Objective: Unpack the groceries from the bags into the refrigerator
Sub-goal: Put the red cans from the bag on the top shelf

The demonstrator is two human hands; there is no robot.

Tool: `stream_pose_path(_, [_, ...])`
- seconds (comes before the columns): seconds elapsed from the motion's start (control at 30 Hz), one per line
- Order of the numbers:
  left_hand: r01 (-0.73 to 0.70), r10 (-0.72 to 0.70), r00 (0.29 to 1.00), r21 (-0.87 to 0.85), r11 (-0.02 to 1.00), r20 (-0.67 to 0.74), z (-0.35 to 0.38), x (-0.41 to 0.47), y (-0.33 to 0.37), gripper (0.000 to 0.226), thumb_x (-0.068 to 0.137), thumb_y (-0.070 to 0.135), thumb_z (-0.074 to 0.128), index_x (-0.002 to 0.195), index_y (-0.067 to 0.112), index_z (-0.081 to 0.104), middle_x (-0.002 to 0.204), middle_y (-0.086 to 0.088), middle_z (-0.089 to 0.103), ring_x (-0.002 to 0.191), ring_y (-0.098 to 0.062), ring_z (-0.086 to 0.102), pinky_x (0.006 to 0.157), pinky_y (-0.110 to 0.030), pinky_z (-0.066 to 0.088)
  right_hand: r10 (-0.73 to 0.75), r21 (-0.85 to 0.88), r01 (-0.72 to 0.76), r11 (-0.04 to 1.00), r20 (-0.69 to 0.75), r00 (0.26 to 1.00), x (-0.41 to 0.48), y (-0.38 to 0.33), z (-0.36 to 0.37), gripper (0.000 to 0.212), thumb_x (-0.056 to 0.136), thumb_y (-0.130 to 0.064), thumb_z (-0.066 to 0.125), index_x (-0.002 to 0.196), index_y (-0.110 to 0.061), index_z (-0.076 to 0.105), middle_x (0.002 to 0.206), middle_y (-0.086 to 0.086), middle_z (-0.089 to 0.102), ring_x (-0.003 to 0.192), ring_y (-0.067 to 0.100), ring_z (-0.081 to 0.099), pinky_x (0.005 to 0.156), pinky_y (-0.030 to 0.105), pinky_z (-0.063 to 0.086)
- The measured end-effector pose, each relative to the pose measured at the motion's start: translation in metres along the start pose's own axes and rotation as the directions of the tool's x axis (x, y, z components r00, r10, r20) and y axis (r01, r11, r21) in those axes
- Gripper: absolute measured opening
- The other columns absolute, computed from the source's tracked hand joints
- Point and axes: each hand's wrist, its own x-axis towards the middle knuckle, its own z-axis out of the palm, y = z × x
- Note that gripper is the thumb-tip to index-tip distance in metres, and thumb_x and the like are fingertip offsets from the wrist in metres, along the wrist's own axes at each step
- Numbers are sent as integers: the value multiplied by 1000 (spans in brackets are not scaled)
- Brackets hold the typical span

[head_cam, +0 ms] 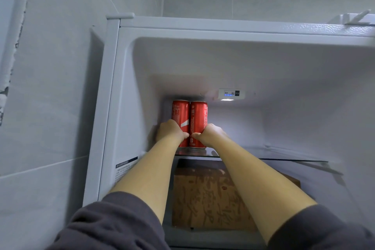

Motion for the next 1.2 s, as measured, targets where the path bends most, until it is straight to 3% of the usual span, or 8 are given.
stream_pose_path(0.3, [16, -20, 999, 84, 996, 39, 2, 4, 2, 62, 88, 40, 67, 136, 8, 44, 131, -13, 57, 113, -30, 60, 92, -35, 48, -35, -172, 40, 984, 31, 999, -5, 6, 1, 70, 86, -73, 40, 131, -21, 52, 115, 2, 64, 103, 26, 62, 97, 46, 47])
stream_pose_path(0.47, [61, -66, 996, 99, 993, 52, -15, -16, 20, 59, 85, 41, 69, 130, 9, 48, 108, -11, 58, 91, -28, 59, 78, -37, 47, -52, -328, 27, 944, -68, 996, -63, 18, -30, 64, 95, -67, 34, 129, -15, 46, 122, 7, 56, 112, 27, 54, 98, 42, 39])
stream_pose_path(0.57, [35, -31, 998, 72, 997, -55, -12, -44, 22, 76, 82, 44, 69, 140, 8, 34, 126, -15, 53, 111, -34, 56, 93, -43, 49, -130, -436, 71, 897, -107, 986, -97, 29, -48, 63, 96, -65, 34, 137, -17, 39, 131, 10, 52, 121, 30, 48, 101, 47, 36])
stream_pose_path(0.77, [-197, 250, 930, 210, 958, -268, -4, -125, 29, 80, 93, 50, 50, 152, 11, 14, 154, -19, 27, 143, -40, 22, 117, -53, 19, -263, -622, 140, 770, -111, 958, -170, 59, -87, 73, 97, -62, 32, 155, -23, 12, 159, 9, 25, 146, 34, 21, 114, 57, 23])
stream_pose_path(0.93, [-295, 314, 926, 117, 948, -209, 2, -211, 49, 77, 97, 50, 40, 155, 15, 3, 161, -16, 10, 148, -37, 3, 118, -54, 5, -328, -759, 193, 622, -28, 944, -272, 91, -129, 70, 99, -61, 24, 155, -28, 0, 164, 7, 7, 150, 33, 2, 118, 59, 9])
stream_pose_path(1.1, [-387, 371, 911, -66, 920, -180, 3, -301, 87, 75, 96, 53, 34, 155, 16, 4, 162, -15, 8, 149, -35, -1, 118, -53, 4, -314, -876, 128, 466, -28, 949, -381, 129, -178, 71, 99, -61, 20, 155, -28, -9, 164, 8, -7, 150, 32, -12, 119, 59, -1])
stream_pose_path(1.2, [-463, 425, 882, -211, 861, -202, 6, -365, 111, 74, 96, 53, 34, 154, 16, 9, 161, -15, 11, 149, -34, 1, 118, -53, 3, -365, -922, 83, 378, -66, 929, -444, 156, -208, 71, 98, -60, 24, 157, -27, 0, 164, 11, -1, 150, 34, -8, 118, 60, -2])
